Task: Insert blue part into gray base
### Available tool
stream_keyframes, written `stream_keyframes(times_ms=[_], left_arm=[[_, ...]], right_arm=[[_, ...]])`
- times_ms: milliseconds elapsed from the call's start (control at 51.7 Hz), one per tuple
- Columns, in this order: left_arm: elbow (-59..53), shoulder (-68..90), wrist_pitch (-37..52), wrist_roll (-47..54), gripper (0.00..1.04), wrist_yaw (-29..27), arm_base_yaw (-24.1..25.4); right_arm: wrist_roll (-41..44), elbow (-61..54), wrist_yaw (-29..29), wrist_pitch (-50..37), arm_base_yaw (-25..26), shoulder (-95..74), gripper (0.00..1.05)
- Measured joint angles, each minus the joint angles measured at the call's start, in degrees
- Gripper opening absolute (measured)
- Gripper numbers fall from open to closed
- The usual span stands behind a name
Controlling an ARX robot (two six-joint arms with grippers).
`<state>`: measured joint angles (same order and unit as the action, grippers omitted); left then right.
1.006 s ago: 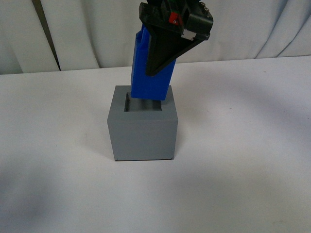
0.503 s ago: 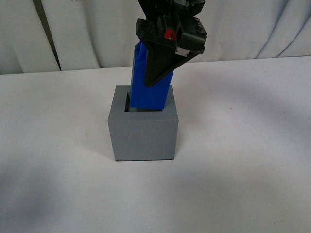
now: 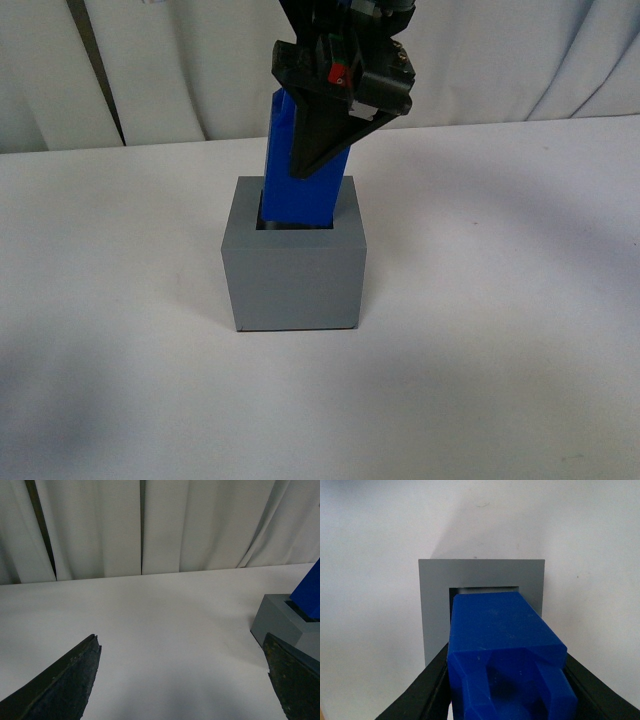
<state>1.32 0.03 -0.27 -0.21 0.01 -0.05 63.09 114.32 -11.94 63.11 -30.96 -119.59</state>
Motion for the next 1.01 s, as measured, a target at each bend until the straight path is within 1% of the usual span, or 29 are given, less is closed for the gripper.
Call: stream_keyframes(times_ms=[716, 871, 890, 929, 948, 1006], left_arm=[[0.0, 0.0, 0.0, 0.02, 0.99, 0.0, 0.0], [0.0, 0.0, 0.0, 0.02, 0.99, -0.02, 0.0], [0.0, 0.0, 0.0, 0.02, 0.99, -0.02, 0.0], [0.0, 0.0, 0.0, 0.02, 0.99, -0.02, 0.0], [0.0, 0.0, 0.0, 0.02, 0.99, 0.0, 0.0], [0.0, 0.0, 0.0, 0.02, 0.99, -0.02, 0.0]], right_arm=[[-0.35, -1.01, 1.16, 0.46, -0.46, -0.48, 0.48], [-0.33, -2.1, 1.11, -0.5, -0.52, -0.48, 0.48], [-0.28, -2.12, 1.11, -0.77, -0.52, -0.46, 0.49], [-0.42, -2.38, 1.01, -0.98, -0.57, -0.44, 0.57], [-0.46, -2.58, 0.63, -1.05, -0.57, -0.44, 0.63], [-0.83, -2.69, -0.22, -1.33, -0.55, -0.44, 0.73]])
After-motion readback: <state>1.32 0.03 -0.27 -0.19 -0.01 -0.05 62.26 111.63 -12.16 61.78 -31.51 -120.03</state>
